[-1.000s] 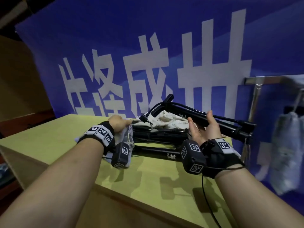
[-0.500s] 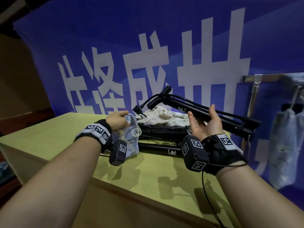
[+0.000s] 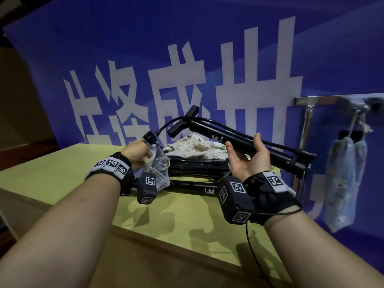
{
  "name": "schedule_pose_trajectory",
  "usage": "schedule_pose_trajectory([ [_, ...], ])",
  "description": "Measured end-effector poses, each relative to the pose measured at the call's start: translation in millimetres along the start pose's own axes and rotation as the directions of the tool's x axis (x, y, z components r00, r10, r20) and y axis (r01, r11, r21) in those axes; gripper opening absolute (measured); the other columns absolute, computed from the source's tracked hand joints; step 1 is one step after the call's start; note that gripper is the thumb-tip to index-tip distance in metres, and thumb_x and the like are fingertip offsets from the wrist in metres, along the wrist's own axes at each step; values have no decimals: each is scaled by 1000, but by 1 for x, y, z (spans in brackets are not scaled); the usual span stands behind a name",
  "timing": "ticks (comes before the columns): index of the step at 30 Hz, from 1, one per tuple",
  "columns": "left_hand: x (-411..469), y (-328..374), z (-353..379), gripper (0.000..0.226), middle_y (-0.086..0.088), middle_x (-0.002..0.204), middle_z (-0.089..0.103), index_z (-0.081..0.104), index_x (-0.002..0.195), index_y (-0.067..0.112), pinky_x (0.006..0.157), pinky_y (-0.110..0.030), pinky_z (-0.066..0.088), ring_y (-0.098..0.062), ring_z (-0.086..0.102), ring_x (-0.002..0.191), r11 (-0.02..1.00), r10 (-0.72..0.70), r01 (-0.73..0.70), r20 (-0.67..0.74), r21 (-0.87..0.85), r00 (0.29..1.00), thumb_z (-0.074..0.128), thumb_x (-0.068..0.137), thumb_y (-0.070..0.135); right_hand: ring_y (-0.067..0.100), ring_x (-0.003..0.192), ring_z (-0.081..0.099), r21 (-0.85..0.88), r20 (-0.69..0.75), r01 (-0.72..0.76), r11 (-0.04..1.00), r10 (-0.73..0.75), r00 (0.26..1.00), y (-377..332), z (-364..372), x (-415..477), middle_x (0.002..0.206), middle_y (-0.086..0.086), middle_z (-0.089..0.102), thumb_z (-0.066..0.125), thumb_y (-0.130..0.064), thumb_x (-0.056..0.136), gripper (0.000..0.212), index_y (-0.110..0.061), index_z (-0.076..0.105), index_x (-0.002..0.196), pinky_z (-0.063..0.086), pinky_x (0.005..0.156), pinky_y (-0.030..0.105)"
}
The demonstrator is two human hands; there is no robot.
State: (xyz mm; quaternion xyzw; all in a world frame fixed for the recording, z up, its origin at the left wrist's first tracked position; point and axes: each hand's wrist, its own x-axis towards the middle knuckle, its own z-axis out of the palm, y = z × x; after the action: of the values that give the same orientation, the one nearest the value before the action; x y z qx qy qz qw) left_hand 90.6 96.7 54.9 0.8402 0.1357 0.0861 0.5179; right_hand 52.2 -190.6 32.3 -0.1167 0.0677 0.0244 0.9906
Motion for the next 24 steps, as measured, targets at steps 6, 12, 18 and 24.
schedule_pose_trajectory([
  [6,-6,-1,-5,68,-4,132,44,47,142,14,46,-15,43,-6,46,71,969,92,-117,-125,-216,988,33,81,-15,35,99,66,-64,-53,-73,995,70,996,11,-15,6,145,23,32,72,-32,82,69,-22,38,141,58,83,39],
  [12,-9,-2,-4,62,-7,139,44,45,144,19,59,-27,47,-15,51,95,964,71,-97,-113,-247,991,41,87,-5,33,99,66,-97,-61,-57,994,51,997,11,-17,8,144,21,35,72,-32,82,63,-20,45,137,57,85,37],
  [18,2,-4,-7,56,-9,142,49,52,139,14,108,-40,41,-24,47,126,972,99,-124,-134,-197,986,52,86,-5,32,102,64,-122,-64,-58,991,51,997,9,-14,4,143,21,36,70,-29,84,57,-15,47,134,56,88,36],
  [24,1,-1,-3,54,-13,143,49,49,140,6,111,-39,39,-25,50,127,981,94,-107,-84,-164,992,50,88,-6,34,103,63,-107,-59,-68,992,62,996,9,-12,1,143,21,36,71,-28,83,52,-15,48,128,56,87,38],
])
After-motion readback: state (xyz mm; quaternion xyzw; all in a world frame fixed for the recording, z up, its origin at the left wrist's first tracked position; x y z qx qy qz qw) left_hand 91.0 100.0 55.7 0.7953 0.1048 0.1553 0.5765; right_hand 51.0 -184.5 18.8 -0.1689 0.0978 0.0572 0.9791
